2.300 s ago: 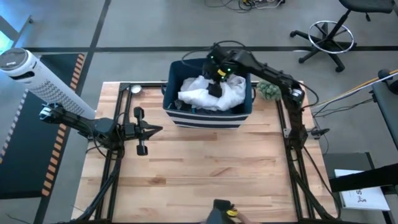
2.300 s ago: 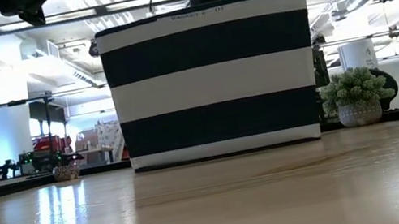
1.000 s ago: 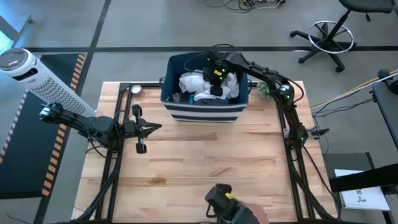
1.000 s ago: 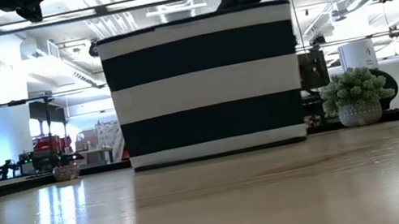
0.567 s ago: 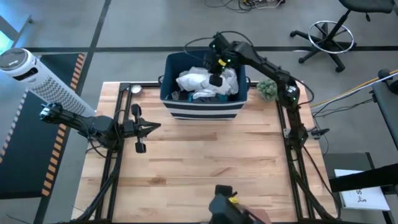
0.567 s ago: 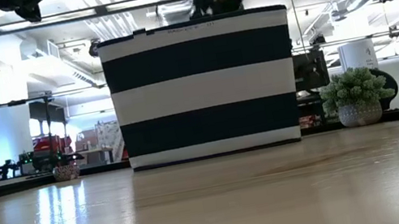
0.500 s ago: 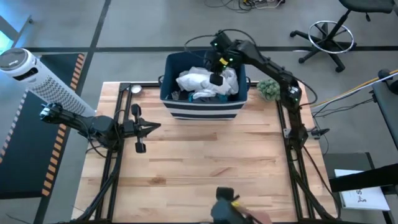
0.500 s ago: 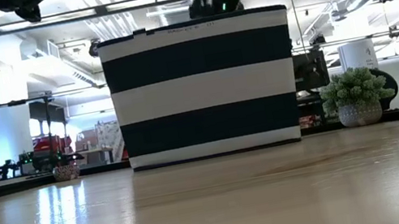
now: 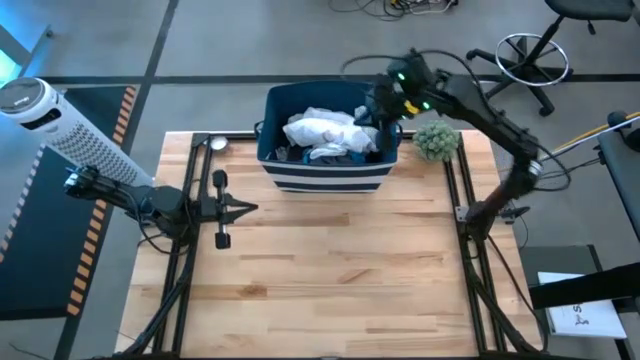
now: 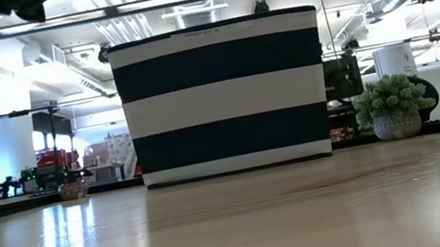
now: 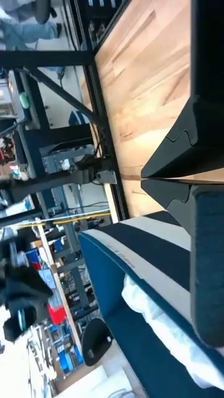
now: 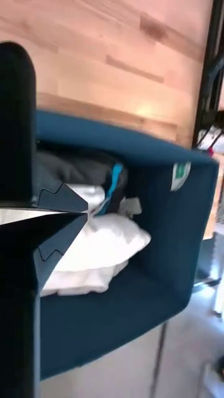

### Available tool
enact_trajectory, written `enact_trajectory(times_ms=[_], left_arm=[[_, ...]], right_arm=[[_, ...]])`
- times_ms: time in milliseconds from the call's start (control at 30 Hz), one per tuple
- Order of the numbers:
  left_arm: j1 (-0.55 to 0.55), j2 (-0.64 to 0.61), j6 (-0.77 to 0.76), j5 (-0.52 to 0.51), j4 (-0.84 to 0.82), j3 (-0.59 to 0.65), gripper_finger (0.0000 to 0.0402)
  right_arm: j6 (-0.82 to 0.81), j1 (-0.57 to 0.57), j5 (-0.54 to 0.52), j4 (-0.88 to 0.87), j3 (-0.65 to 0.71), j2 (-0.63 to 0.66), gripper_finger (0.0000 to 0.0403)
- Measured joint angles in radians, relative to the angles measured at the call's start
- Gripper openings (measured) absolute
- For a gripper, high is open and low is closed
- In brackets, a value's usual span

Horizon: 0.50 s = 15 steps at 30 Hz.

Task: Sort clothes
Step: Return to Home Position

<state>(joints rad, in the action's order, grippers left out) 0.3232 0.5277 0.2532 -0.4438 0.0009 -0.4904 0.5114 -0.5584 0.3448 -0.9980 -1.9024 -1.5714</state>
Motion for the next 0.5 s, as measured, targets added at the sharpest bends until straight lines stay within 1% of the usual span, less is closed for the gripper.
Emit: enact_trajectory(times_ms=[167,367,500], left_arm=[[-0.05,-0.003,-0.004,0.025,0.034,0.046,0.0],[-0.155,-0.003,-0.005,0.166,0.147,0.082,0.0],[-0.236,0.025,-0.036,0.243,0.175,0.102,0.0]], right_arm=[[-0.027,0.032,0.002,0.229,0.322,0.215,0.0],[-0.105,0.054,0.003,0.567,0.725,0.441,0.0],[-0.162,0.073,0.004,0.857,0.985,0.564,0.0]])
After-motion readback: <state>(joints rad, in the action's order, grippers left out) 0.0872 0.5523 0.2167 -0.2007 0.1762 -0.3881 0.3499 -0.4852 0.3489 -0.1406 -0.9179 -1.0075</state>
